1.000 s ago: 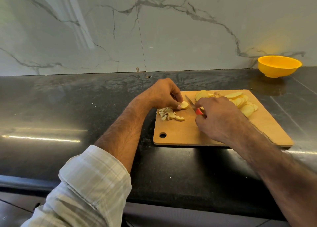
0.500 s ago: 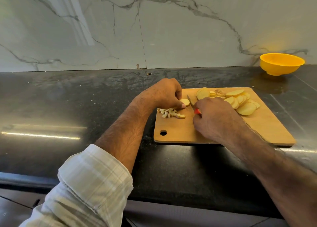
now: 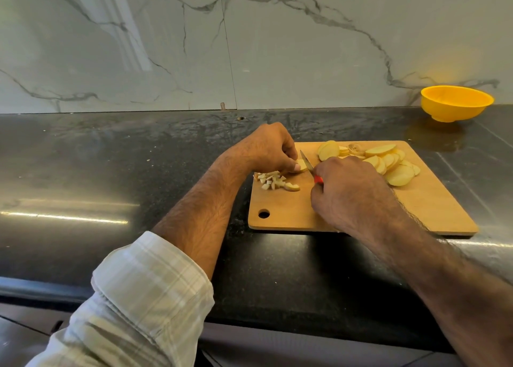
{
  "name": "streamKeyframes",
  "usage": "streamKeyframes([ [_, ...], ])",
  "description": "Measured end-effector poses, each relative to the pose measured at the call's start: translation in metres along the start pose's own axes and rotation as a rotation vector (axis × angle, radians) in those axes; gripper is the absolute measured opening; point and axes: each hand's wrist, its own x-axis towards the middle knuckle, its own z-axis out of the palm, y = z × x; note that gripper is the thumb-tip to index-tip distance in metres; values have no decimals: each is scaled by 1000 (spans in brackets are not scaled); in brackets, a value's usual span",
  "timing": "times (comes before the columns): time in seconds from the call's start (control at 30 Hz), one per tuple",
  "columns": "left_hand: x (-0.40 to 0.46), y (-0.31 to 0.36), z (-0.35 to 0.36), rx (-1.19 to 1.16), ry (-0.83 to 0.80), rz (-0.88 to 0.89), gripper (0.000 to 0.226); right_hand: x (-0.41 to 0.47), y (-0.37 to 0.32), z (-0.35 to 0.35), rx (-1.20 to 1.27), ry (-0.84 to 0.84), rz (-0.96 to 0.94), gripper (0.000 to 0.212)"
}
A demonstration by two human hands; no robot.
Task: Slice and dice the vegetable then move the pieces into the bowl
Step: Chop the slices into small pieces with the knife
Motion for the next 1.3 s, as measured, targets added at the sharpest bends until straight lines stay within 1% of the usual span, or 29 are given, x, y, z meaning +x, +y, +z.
streamKeyframes([
  [0.3, -2, 0, -2, -23, -16, -1, 22, 0, -3, -3, -36, -49, -19, 30],
  [0.5, -1, 0, -2, -27, -17, 13, 22, 7, -3, 2, -63, 18, -56, 21],
  [0.63, -1, 0, -1, -27, -5, 22, 21, 15, -4, 5, -57, 20, -79, 24],
  [0.77, -2, 1, -1, -31, 1, 11, 22, 18, -3, 6, -40, 10, -85, 33],
  [0.97, -3, 1, -2, -40, -1, -15, 25, 10, 2, 9, -29, 103, -66, 27],
  [1.03, -3, 2, -2, -39, -9, -23, 25, 7, 3, 7, -28, 110, -62, 30],
  [1.2, -3, 3, -2, -36, -2, -28, 25, 3, -2, 3, -44, 16, -63, 33],
  [1.3, -4, 3, -2, -34, 7, -31, 24, 3, -2, 5, -52, 12, -69, 34],
])
